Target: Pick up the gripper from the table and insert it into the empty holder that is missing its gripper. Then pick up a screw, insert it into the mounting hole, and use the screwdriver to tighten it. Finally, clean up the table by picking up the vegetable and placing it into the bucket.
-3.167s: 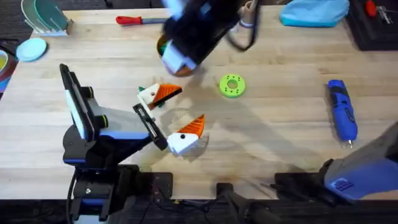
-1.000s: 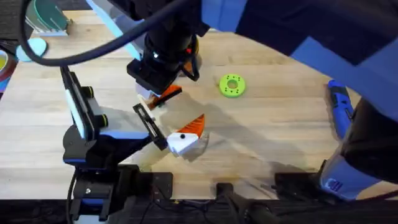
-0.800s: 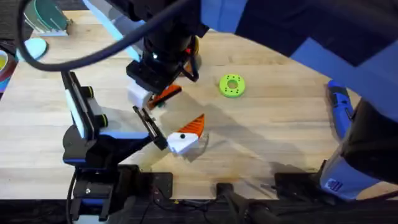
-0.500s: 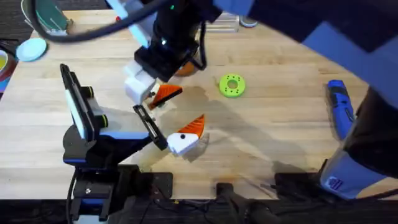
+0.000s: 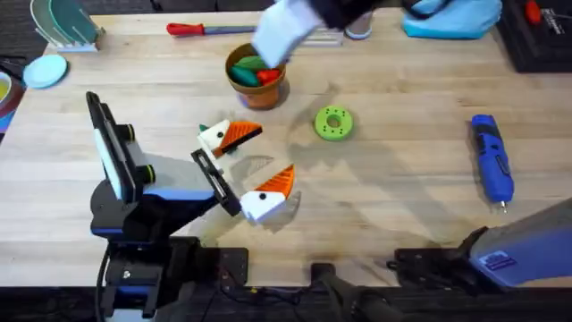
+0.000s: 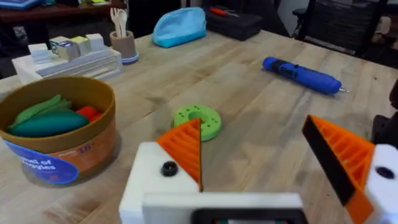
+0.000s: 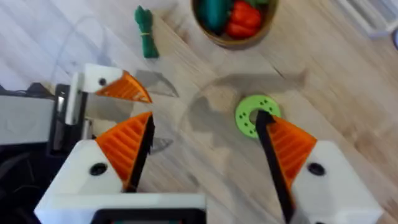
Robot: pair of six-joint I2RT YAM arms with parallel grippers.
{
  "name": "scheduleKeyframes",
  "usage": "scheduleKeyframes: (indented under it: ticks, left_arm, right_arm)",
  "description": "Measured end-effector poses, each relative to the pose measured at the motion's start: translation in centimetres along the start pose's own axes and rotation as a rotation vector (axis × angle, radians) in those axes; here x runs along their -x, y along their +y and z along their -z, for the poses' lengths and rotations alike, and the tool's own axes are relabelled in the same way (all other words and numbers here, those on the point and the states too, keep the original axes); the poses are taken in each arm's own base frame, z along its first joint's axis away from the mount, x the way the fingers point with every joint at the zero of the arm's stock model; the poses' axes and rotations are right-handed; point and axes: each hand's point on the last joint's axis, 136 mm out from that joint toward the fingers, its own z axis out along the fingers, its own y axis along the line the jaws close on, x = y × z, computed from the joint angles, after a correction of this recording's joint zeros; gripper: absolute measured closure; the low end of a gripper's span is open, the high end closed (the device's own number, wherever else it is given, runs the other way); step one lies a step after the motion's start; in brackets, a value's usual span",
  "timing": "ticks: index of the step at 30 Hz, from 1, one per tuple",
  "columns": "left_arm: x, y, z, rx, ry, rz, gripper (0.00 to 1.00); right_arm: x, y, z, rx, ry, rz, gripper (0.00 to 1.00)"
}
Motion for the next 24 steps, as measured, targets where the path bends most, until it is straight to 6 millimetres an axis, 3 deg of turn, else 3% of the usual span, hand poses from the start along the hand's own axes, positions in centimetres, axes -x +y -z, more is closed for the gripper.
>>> scheduleKeyframes:
  ticks: [7, 14, 17, 18, 24]
  left_arm:
    - [0.0, 0.0, 0.0, 0.0, 0.0, 0.0, 0.008]
    - [0.0, 0.0, 0.0, 0.0, 0.0, -0.003, 0.008]
    - [0.0, 0.0, 0.0, 0.0, 0.0, -0.003, 0.008]
    - [0.0, 0.0, 0.0, 0.0, 0.0, -0.003, 0.008]
    - [0.0, 0.0, 0.0, 0.0, 0.0, -0.002, 0.011]
  right_arm:
    - [-2.4, -3.6, 3.2, -0.052, 0.014, -0.079, 0.01]
    - [-6.0, -4.7, 5.4, -0.082, -0.066, -0.113, 0.007]
    - [-8.7, -4.9, 5.3, -0.093, -0.107, -0.144, 0.007]
    - [-11.6, -4.5, 4.9, -0.066, -0.158, -0.163, 0.007]
    - [-17.2, -1.7, 4.9, 0.067, -0.209, -0.16, 0.007]
